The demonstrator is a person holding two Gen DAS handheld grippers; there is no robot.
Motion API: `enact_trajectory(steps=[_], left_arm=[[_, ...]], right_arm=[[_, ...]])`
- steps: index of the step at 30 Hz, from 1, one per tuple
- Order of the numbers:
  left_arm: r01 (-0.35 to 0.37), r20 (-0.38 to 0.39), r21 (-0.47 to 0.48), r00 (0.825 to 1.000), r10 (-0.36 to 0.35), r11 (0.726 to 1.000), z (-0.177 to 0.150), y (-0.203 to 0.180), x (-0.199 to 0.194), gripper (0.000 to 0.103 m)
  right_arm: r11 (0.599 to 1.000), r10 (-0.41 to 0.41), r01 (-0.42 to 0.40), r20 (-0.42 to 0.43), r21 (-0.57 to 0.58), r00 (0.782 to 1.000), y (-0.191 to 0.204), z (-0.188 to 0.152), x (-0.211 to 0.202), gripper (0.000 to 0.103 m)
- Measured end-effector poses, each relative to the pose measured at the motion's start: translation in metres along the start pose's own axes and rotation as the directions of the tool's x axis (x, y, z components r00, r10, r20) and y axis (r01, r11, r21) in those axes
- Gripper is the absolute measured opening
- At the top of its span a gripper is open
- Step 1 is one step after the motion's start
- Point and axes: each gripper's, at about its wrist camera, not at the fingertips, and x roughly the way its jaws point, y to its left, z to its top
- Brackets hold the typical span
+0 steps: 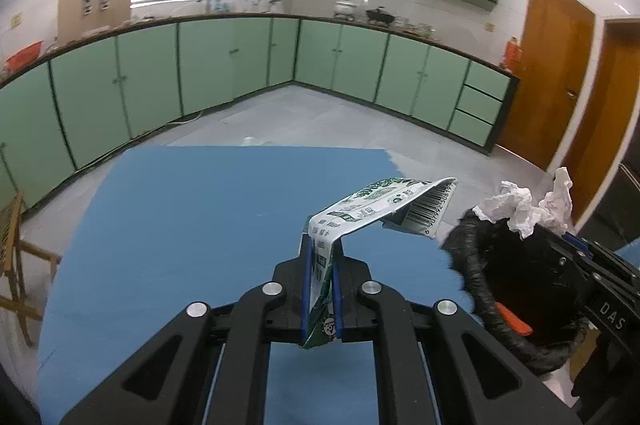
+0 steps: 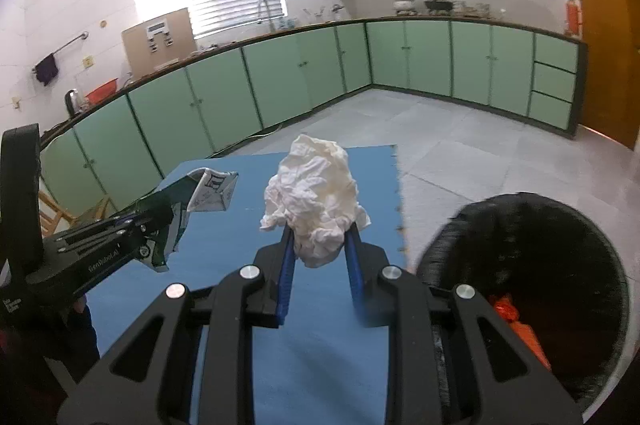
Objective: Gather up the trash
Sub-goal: 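Carry the wrapper and tissue over the bin and open both tools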
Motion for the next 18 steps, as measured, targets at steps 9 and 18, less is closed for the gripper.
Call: enact_trajectory(steps=[9, 18], left_arm=[[0.106, 0.001, 0.089, 0.994, -0.107, 0.99, 0.004, -0.074, 0.006, 0.009], [0.206, -0.018, 0.156, 0.979, -0.205, 0.966, 0.006, -0.143, 0.017, 0.009]], right_arm=[[0.993, -0.109, 0.107, 0.041, 0.054, 0.993, -0.065, -0.007, -0.042, 0.023], [0.97, -0.222, 0.217, 0.044, 0.108, 0.974, -0.132, -0.025, -0.074, 0.023]])
